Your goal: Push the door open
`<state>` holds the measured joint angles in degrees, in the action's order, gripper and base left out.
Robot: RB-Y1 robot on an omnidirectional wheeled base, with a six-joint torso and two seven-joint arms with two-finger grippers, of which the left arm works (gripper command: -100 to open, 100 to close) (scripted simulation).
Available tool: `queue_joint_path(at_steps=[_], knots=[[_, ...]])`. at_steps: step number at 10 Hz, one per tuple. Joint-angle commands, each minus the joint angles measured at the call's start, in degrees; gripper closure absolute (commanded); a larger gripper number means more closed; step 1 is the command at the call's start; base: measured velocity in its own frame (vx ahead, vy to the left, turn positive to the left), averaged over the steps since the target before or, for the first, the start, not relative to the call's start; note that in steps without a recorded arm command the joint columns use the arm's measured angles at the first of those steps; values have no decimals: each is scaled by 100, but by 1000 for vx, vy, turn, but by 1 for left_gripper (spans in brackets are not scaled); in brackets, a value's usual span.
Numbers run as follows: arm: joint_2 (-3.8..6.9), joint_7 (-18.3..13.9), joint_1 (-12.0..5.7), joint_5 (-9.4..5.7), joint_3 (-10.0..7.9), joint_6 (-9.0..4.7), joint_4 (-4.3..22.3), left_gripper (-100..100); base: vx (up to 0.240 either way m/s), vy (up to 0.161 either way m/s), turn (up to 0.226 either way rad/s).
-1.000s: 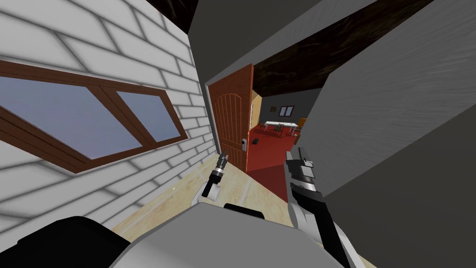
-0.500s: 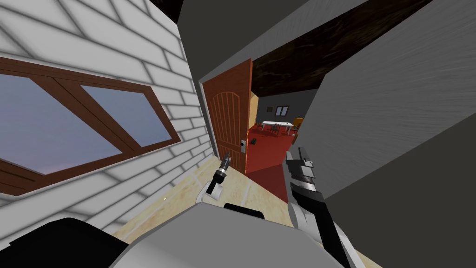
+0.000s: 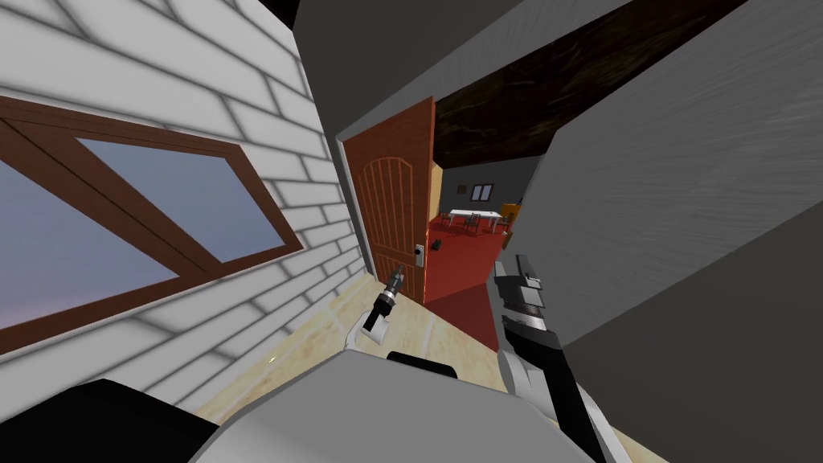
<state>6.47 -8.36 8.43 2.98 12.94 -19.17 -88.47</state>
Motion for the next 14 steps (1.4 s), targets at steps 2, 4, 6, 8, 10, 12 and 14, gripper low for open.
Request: queue_joint_path(at_steps=[2, 4, 6, 8, 10, 12, 14], knots=[[30, -24, -170, 6, 136, 102, 325, -100, 119, 70, -118], [48, -43, -311, 9, 224, 174, 570, -100, 136, 97, -90], [67, -65, -481, 12, 329, 262, 866, -100, 142, 74, -94], [64, -66, -523, 11, 334, 220, 977, -100, 129, 76, -59], [39, -56, -584, 5, 303, 219, 1058, -100, 141, -27, -22], [10, -42, -643, -2, 261, 222, 1128, -100, 185, -63, -30], [-22, -27, -708, -9, 216, 225, 1205, -100, 209, -69, -24]])
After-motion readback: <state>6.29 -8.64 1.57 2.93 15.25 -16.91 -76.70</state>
